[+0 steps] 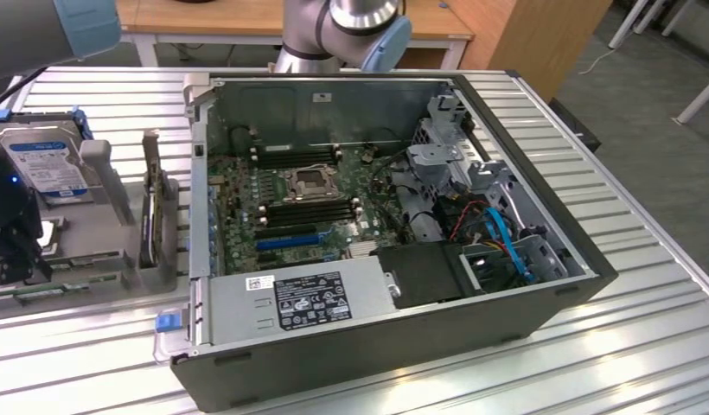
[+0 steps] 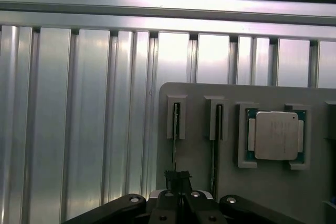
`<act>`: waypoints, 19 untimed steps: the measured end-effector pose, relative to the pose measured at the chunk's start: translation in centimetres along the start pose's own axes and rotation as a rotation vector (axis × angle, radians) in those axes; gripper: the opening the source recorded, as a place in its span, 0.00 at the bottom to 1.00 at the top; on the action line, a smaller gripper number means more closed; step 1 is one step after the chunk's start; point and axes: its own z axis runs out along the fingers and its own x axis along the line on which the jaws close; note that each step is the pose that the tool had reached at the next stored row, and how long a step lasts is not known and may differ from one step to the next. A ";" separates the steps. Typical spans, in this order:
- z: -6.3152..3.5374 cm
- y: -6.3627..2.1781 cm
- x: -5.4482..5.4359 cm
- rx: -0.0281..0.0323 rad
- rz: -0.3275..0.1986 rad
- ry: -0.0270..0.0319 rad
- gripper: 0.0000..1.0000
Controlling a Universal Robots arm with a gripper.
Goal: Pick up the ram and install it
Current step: 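Pick up the ram and move it above insertion slot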
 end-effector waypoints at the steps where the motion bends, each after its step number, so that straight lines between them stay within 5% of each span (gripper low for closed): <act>1: 0.00 0.00 0.0 0.0000 0.000 0.0000 0.11; 14: 0.22 -0.01 0.0 0.0001 0.000 -0.0003 0.11; 19: 0.22 -0.01 0.0 0.0001 0.000 -0.0003 0.23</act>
